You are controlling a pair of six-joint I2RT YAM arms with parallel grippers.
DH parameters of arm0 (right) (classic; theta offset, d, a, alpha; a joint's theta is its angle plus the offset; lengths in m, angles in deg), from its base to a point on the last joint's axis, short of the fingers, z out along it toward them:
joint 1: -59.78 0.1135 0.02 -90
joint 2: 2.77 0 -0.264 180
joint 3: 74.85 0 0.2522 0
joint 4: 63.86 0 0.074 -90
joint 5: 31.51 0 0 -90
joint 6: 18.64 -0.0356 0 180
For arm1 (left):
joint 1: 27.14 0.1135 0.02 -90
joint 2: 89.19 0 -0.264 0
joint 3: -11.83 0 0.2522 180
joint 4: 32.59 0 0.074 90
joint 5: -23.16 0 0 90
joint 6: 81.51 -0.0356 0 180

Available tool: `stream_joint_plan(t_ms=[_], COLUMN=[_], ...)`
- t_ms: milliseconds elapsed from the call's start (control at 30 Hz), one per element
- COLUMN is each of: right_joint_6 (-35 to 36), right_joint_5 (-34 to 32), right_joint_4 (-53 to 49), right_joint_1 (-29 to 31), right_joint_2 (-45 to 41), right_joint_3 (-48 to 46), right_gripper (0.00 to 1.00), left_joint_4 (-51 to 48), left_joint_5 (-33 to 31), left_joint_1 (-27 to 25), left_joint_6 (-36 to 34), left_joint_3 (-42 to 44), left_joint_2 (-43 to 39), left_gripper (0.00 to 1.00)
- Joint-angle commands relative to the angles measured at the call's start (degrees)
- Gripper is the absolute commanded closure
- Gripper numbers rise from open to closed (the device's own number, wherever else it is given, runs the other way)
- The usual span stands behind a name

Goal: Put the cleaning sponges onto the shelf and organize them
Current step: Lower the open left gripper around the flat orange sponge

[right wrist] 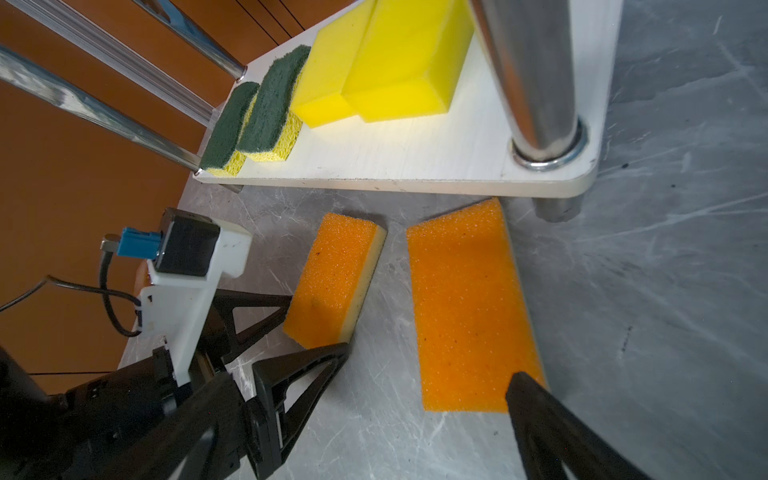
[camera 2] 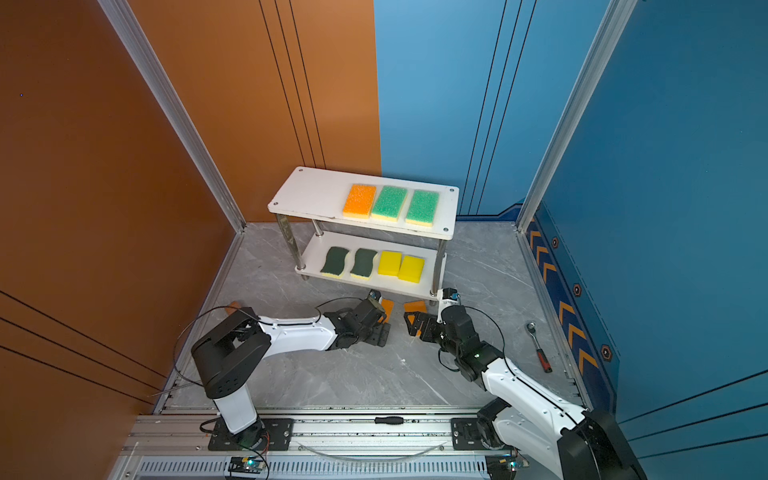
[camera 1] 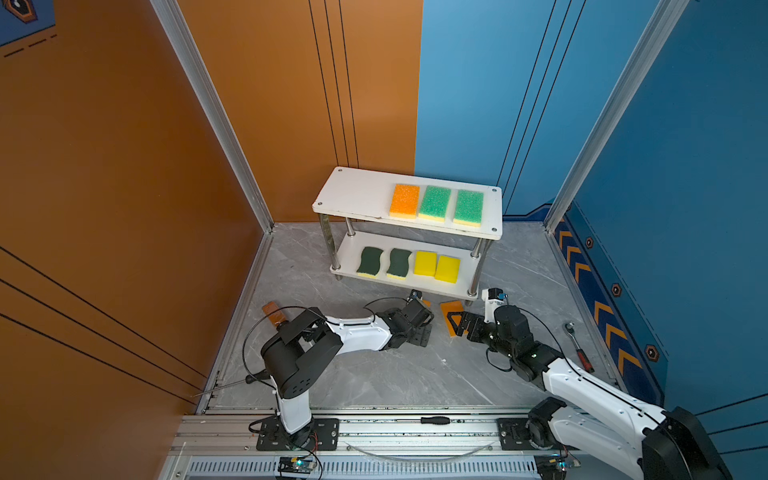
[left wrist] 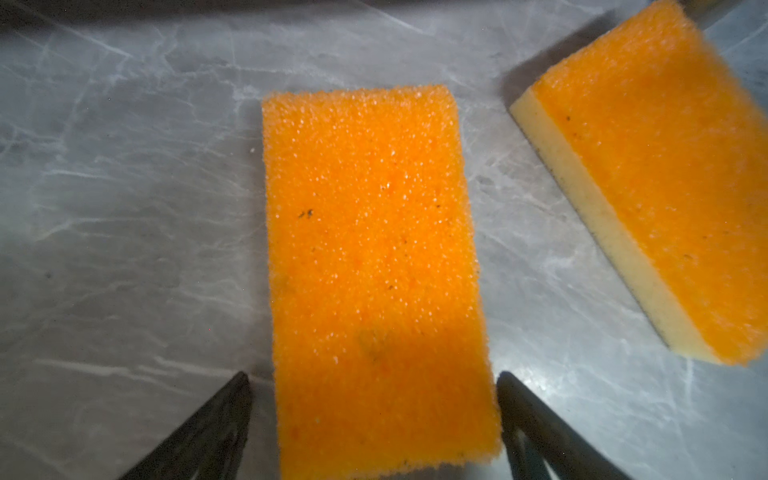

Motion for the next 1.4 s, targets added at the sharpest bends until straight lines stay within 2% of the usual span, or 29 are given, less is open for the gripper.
stream_joint_plan(t_ms=[0,233,267,667,900,1367], right_joint_6=[-0.78,-0.93,-0.99,-0.95,-1.02,-1.07], right_joint_5=[-0.77,-0.85,-0.79,-0.85,-0.66,-0.54], right_joint_4=[-0.51,-0.42,-0.41,-0.10,0.34,0.47], right_joint_1=[-0.36,-0.36,-0.36,-0.45,-0.55,-0.62], right_joint_2=[-0.70,-0.70,-0.70,-0.26,0.26,0.44], right_joint_3=[-0.86,-0.93,-0.86,-0.84,-0.93,-1.03], right_gripper=[0.00,0.00,0.00,0.00,0.00,0.00], left_joint_4=[-1.46,-2.69,-2.71,-2.93,-2.86,-4.91], left_joint_5=[-0.63,-0.82,-0.81,-0.11,1.29,2.29], left_joint_1=[0.45,0.49,0.49,0.55,0.86,0.88], left_joint_6=[-0.94,-0.94,-0.95,-0.88,-0.53,-0.06], left_joint_3=[-1.66,-2.41,-2.41,-2.94,-2.95,-2.18], left_joint_2=[0.99,1.70,1.78,2.36,2.06,-2.31], left_gripper=[0.09,0.12,0.17,0.30,0.44,0.48])
